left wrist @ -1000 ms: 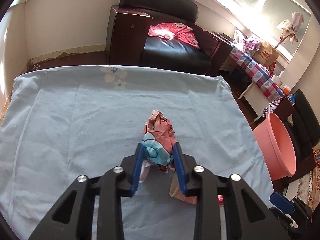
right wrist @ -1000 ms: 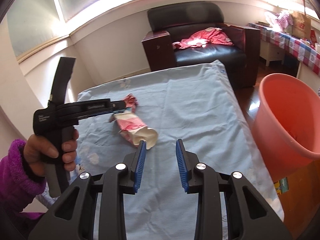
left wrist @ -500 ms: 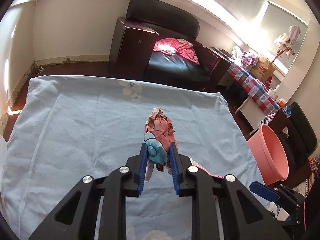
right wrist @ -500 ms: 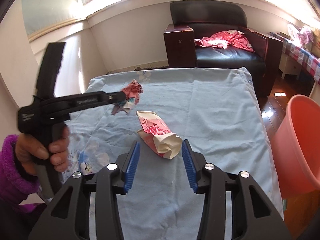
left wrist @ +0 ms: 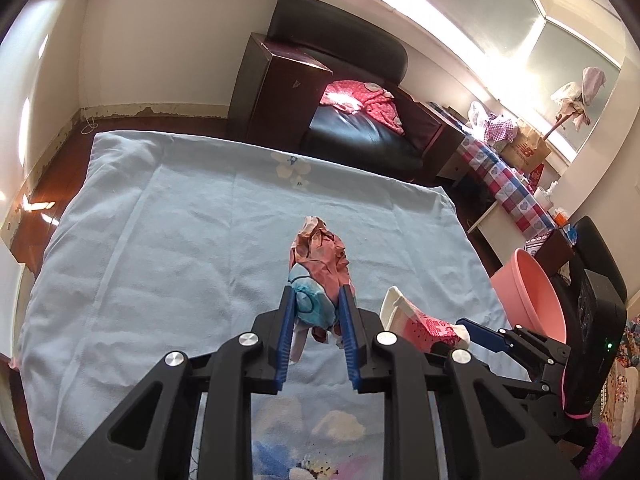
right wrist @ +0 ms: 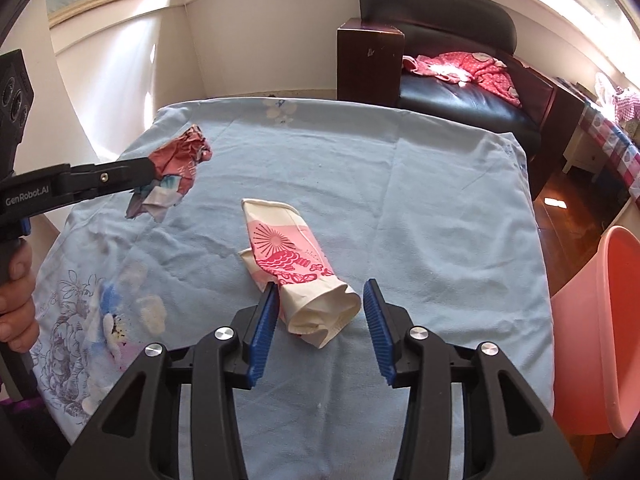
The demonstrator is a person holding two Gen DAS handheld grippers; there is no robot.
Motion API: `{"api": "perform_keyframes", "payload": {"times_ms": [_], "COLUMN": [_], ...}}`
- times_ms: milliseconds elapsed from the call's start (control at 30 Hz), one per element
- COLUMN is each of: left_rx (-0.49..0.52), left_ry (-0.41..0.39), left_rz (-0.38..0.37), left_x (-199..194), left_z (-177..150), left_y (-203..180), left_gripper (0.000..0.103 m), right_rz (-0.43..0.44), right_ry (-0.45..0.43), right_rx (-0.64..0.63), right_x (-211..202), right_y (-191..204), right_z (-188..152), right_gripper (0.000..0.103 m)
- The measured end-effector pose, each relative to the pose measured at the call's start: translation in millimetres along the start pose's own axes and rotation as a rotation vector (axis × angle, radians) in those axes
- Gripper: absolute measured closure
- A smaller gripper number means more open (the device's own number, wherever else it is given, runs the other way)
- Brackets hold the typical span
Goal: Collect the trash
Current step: 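Grasp the pink printed paper cup with the right tool while the left tool lifts the cloth scrap, then carry the cloth scrap and paper cup over the pink bucket with both tools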
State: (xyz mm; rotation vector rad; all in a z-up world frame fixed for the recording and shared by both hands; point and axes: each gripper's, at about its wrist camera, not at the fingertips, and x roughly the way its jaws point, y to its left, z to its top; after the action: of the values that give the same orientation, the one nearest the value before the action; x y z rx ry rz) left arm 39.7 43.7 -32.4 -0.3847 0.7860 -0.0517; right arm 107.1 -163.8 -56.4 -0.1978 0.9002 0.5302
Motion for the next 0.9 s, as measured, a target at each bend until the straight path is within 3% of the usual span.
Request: {"api": "perform_keyframes", "payload": {"times_ms": [100, 233, 600, 900], "left_rx": [0.001, 0.009, 0.079, 0.12], "left_ry": [-0.001, -0.003, -0.041, -0.061], "left_rz": [-0.003, -0.005, -0.011, -0.04], "left_x": [-2, -4, -18, -25], "left_z": [-3, -5, -7, -7], "left_y": [1, -3, -25, -45], "left_gripper": [0.082, 0.082, 0.082, 0.082], "right_rz": [-0.01, -0.018, -0.021, -0.085], "right_ry": [-0.013, -0.031, -0.112, -0.133], "right_rx": [-0.001, 0.012, 0.062, 0.118], "right_x": [-4, -11, -53, -76], "right_y": [3, 5, 3, -13], "right_z": [-2, -5, -17, -24], "right_gripper": [0.063, 0.08, 0.08, 0.08]}}
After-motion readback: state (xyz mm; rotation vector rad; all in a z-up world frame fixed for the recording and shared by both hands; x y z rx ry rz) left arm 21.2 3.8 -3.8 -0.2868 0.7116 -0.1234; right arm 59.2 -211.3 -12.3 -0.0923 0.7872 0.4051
